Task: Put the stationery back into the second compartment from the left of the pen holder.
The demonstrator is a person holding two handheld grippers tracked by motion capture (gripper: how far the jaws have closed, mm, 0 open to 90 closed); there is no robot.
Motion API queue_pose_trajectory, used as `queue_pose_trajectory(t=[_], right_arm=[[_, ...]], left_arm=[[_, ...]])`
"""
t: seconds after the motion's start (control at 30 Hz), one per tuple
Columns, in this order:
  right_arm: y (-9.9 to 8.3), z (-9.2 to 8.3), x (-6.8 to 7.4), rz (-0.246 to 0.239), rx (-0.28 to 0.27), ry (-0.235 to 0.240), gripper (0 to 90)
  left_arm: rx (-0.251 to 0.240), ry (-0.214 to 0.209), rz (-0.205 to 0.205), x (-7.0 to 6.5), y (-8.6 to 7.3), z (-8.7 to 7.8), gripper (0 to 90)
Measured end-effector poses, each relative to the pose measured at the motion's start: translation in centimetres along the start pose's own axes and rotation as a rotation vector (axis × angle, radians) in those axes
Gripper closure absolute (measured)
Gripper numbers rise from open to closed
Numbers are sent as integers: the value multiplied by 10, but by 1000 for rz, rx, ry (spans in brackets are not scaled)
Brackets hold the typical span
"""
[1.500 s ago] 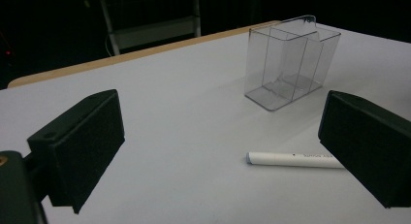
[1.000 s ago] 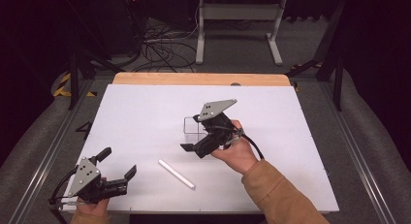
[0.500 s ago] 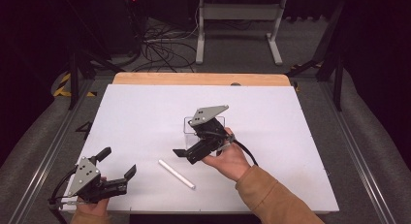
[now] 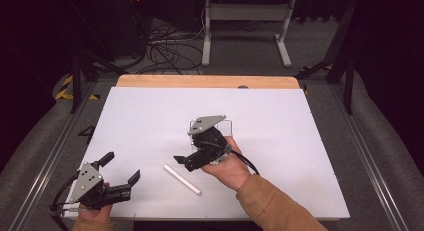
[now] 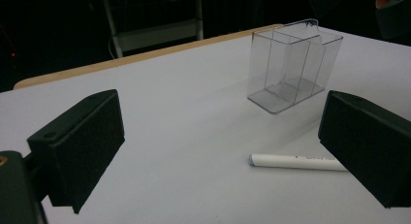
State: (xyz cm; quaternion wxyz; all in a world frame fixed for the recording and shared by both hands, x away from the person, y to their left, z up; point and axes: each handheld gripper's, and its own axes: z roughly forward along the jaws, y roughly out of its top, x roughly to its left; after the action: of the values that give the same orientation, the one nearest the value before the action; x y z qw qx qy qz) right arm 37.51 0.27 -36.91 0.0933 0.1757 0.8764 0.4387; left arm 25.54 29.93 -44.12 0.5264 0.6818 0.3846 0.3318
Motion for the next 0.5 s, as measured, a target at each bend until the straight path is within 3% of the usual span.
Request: queue_pose_trajectory(t=[0.2,0.5], right_arm=[[-2,13,9,3,51,-39,185],[-6,38,17,-4,166,-48,288]], left_arm=[[1,1,1,0,0,-1,32],[1,1,3,1,0,-1,32]])
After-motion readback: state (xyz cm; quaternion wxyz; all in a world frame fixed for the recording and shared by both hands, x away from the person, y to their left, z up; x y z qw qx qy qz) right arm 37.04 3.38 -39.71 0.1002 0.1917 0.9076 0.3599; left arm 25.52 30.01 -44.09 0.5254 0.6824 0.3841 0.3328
